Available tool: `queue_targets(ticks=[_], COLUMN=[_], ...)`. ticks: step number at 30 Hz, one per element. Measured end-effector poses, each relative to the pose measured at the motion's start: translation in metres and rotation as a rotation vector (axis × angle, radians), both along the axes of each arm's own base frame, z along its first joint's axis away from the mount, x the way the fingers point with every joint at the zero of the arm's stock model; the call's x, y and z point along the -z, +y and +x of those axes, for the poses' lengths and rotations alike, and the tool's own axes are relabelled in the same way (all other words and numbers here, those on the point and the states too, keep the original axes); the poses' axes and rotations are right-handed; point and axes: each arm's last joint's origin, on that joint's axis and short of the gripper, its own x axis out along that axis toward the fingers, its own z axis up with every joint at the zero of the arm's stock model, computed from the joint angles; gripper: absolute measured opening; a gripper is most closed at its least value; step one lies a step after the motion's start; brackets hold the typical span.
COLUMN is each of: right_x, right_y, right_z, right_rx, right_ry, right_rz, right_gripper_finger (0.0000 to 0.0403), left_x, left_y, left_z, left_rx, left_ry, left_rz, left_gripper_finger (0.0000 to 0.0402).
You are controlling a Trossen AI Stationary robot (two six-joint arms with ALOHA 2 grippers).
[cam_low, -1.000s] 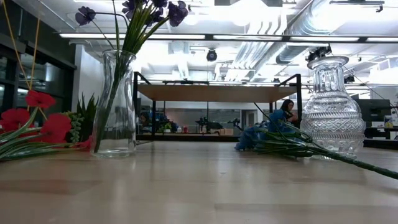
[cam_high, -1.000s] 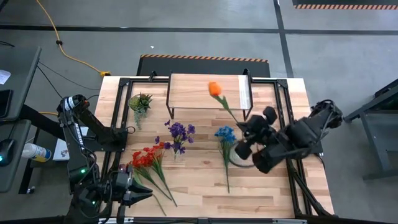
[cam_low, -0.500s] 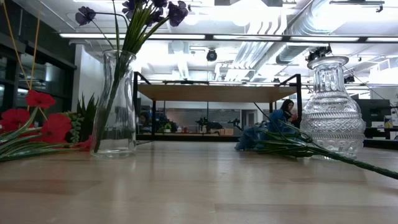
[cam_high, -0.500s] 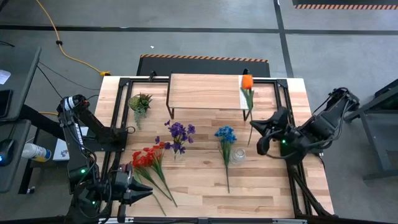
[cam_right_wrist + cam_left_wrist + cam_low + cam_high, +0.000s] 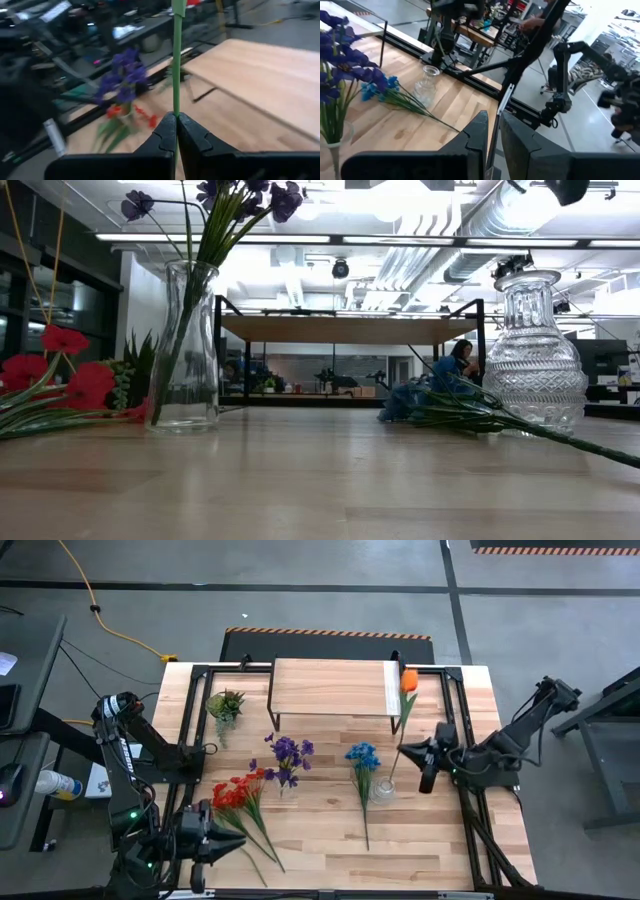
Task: Pick and place flowers into a vace then onto a shelf
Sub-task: Put the orange flower into the left transparent flower vase
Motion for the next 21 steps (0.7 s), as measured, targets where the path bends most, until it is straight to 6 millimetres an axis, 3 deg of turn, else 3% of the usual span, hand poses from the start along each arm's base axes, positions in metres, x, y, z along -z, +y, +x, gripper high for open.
queue_targets(ticks=[8,21], right_x=[0.008,-0.026], right_y=[0.012,0.019], right_z=[0.007,-0.003], right_rx=[-0.305,-0.664], right_ry=[-0.205,-0.631], right_rz=[-0.031,-0.21], right_gripper_finger=[0.0,0.0], left_x=[0.0,0.0], left_y=[0.001,0.001], left_z=[0.0,0.0], left_rx=[-0.028,-0.032], left_ry=[-0.015,-0.017], left_rz=[0.007,0.007], left_gripper_finger=[0.0088,0.0088])
